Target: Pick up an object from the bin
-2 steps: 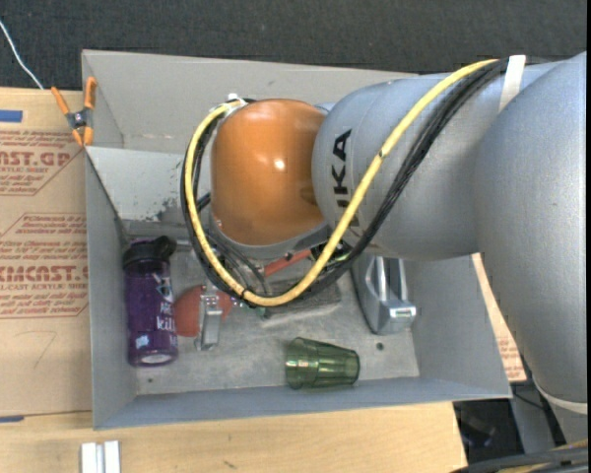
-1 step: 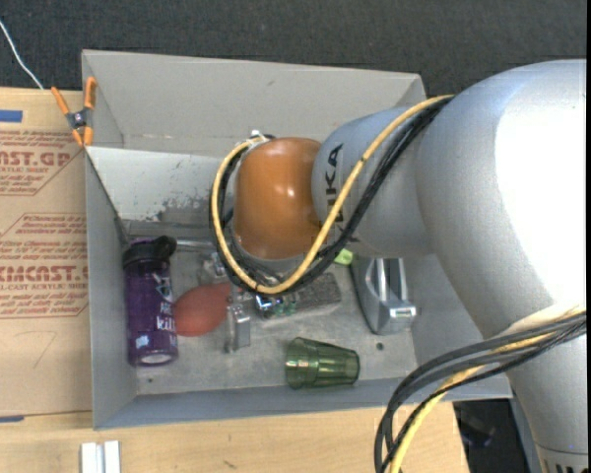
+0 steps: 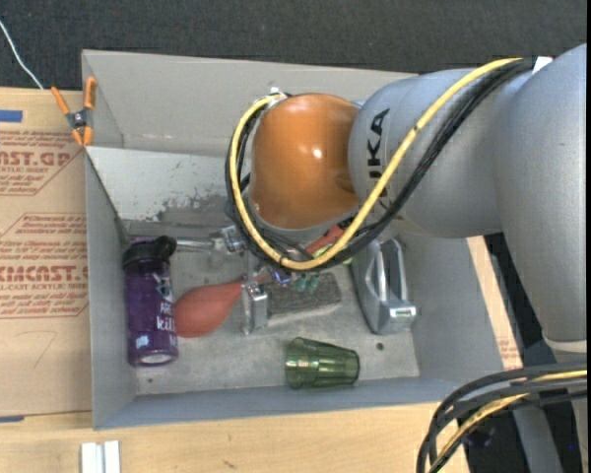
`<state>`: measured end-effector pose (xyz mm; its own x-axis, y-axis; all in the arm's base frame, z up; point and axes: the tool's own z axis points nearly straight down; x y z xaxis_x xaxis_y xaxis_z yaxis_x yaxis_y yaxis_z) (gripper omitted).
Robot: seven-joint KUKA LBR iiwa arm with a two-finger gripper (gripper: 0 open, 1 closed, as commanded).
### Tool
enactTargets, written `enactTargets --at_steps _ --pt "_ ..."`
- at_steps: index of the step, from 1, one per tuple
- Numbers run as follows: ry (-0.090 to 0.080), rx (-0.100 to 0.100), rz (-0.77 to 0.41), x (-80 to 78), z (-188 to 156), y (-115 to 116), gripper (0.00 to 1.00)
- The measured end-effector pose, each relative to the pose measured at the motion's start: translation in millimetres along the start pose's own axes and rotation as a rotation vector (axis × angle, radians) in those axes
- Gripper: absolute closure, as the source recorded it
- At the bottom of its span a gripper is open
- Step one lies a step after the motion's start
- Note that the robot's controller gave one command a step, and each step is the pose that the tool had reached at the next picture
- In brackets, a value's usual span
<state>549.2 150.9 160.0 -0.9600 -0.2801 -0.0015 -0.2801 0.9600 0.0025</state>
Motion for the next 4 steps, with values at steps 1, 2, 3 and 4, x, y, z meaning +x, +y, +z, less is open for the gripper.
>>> enactTargets --at_steps 1,2,3,4 --pt "0.005 -0.001 0.042 -7.2 92 -3 0.0" --pt "-0.003 -0.001 -0.025 -13.5 90 -16 0.0" --pt "0.006 -0.004 0.041 -6.7 93 -2 1.0" --pt "0.006 -0.004 0.041 -6.8 93 -2 1.0"
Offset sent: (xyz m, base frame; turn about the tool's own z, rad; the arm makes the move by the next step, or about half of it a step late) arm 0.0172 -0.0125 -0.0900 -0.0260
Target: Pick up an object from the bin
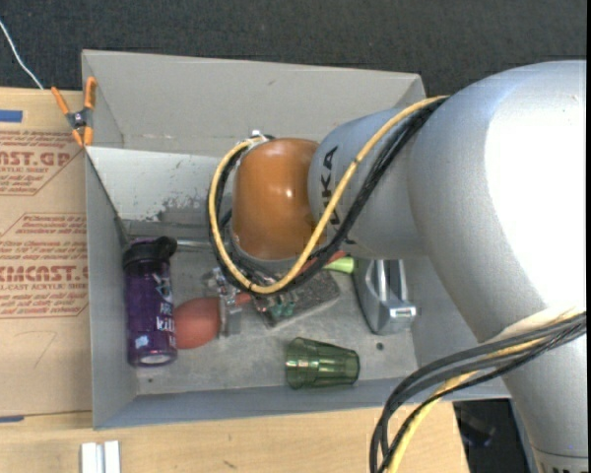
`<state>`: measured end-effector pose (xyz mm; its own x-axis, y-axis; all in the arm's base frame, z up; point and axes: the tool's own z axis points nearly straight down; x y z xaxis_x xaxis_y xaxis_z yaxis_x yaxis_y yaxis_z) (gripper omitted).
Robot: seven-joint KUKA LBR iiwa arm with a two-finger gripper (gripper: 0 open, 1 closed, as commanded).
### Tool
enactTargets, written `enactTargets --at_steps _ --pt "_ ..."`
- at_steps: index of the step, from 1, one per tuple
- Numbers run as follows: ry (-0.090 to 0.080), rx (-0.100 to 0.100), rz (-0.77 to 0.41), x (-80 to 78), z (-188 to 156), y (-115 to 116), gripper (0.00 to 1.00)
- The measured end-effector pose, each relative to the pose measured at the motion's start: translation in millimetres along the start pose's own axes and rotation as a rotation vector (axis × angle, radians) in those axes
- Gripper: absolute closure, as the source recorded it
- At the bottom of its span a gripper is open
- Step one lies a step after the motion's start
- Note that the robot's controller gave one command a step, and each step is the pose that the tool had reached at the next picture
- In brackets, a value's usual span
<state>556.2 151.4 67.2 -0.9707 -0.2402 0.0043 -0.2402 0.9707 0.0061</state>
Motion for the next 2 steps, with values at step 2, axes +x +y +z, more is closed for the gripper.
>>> enactTargets --at_steps 2 --pt "0.007 0.0 0.0 2.4 -15 0 1.0"
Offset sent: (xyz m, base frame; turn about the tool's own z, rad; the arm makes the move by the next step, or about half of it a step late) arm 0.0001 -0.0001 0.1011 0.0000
